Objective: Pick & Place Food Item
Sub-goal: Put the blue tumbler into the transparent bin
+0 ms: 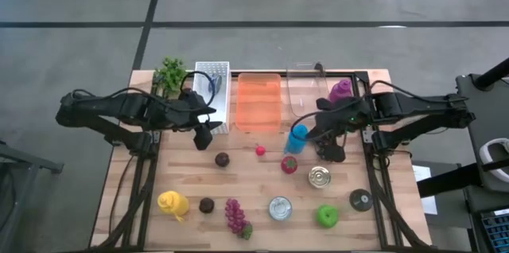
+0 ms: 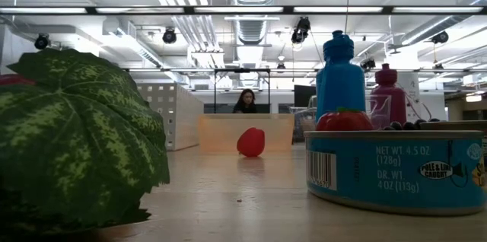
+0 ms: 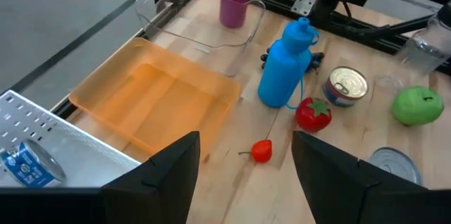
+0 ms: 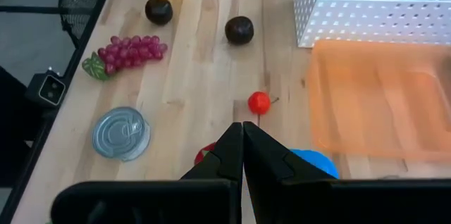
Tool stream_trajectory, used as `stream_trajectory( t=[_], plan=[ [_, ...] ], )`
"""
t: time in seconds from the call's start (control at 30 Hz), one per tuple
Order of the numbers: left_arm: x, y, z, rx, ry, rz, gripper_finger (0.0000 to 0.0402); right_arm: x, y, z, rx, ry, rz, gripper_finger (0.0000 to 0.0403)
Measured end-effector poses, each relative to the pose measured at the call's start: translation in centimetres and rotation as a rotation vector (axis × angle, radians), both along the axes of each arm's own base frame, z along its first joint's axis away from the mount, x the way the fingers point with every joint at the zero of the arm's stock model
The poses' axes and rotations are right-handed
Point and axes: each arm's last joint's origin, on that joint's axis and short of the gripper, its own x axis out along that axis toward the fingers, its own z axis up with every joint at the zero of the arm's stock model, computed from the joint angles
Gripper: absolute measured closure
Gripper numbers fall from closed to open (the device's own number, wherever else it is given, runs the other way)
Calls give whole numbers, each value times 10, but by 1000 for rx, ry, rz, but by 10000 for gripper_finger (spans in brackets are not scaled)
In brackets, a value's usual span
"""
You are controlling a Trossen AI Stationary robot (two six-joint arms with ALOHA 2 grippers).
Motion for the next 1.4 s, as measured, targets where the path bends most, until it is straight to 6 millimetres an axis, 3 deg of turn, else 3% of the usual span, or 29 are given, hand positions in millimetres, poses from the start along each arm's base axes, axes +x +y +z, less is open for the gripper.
stream_trajectory(
  t=[0.5,0.93,1.4],
  plan=[
    [-1,0,0,39,16,-35,149,30,1,16,-7,89,-64,384],
    [-1,0,0,39,24,-35,136,44,-7,-5,-19,291,-143,260],
    [-1,0,-1,39,26,-35,128,53,-34,-23,64,412,-361,235]
  ],
)
